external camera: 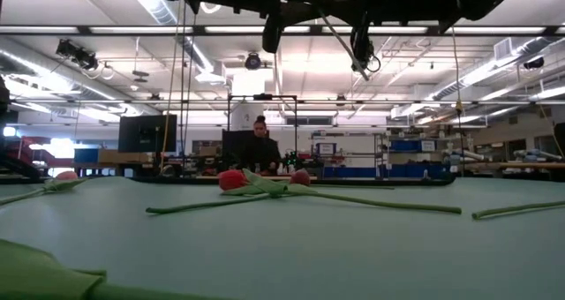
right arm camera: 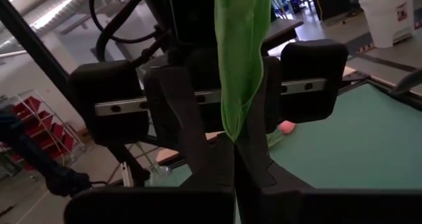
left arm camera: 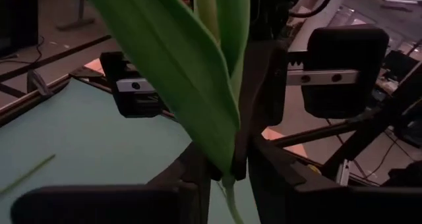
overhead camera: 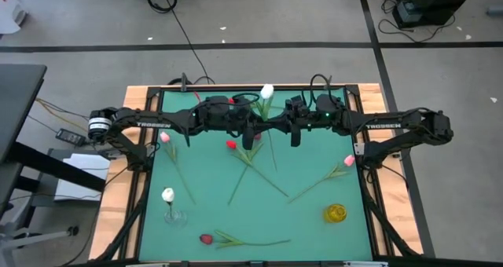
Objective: Sort flowers into vase by color
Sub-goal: Put the white flower into the transparent vase
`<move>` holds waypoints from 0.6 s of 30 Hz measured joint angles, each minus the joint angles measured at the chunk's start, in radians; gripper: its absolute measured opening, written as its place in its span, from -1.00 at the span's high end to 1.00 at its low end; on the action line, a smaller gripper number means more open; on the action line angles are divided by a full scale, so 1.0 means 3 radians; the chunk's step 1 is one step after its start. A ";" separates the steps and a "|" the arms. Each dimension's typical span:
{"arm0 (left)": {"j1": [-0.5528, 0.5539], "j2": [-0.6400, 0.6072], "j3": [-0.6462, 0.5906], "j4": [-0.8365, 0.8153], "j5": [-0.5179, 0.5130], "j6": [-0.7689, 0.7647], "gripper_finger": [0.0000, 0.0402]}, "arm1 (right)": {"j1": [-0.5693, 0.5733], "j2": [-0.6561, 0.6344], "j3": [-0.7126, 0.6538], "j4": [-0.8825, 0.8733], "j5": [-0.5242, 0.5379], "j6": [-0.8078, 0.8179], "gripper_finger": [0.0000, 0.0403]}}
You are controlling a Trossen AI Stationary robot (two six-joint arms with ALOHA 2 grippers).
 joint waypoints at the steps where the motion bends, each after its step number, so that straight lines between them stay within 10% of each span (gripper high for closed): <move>1: 0.0000 -0.0001 0.0001 -0.0001 0.0028 0.0000 0.57 | -0.0005 0.0000 0.0000 0.0018 0.0005 0.0005 0.98; 18: -0.0016 0.0004 -0.0001 0.0124 0.0072 -0.0062 0.19 | -0.0080 0.0002 0.0004 0.0438 -0.0119 0.0121 0.96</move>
